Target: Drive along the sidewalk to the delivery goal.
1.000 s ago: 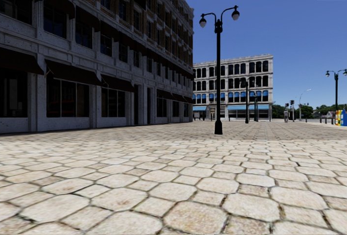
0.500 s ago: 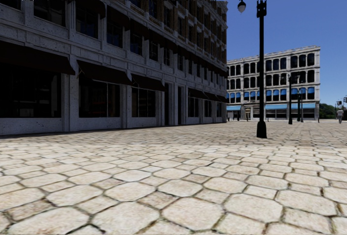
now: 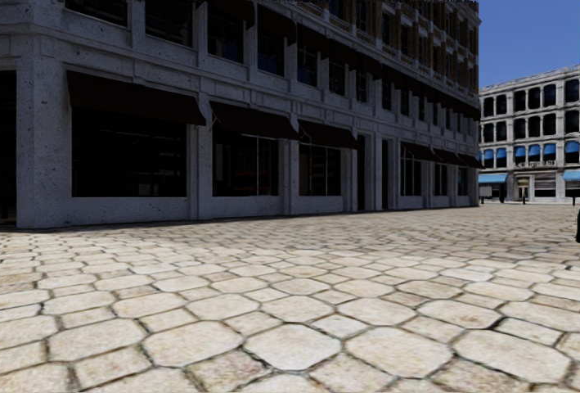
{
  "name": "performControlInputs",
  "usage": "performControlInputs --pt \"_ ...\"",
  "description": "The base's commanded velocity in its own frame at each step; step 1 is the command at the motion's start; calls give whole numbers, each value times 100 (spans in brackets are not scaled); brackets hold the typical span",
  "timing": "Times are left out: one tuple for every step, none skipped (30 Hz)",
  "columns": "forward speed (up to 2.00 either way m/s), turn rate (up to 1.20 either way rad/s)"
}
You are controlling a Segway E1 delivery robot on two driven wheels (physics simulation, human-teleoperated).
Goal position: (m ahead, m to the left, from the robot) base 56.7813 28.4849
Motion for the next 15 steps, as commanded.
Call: performControlInputs --pt "192 60" --pt "192 60" --pt "192 60" --pt "192 60" --pt "192 60" --pt "192 60" --pt "192 60" --pt "192 60" --pt "192 60" --pt "192 60" --pt "192 60" --pt "192 60" --pt "192 60" --pt "192 60" --pt "192 60"
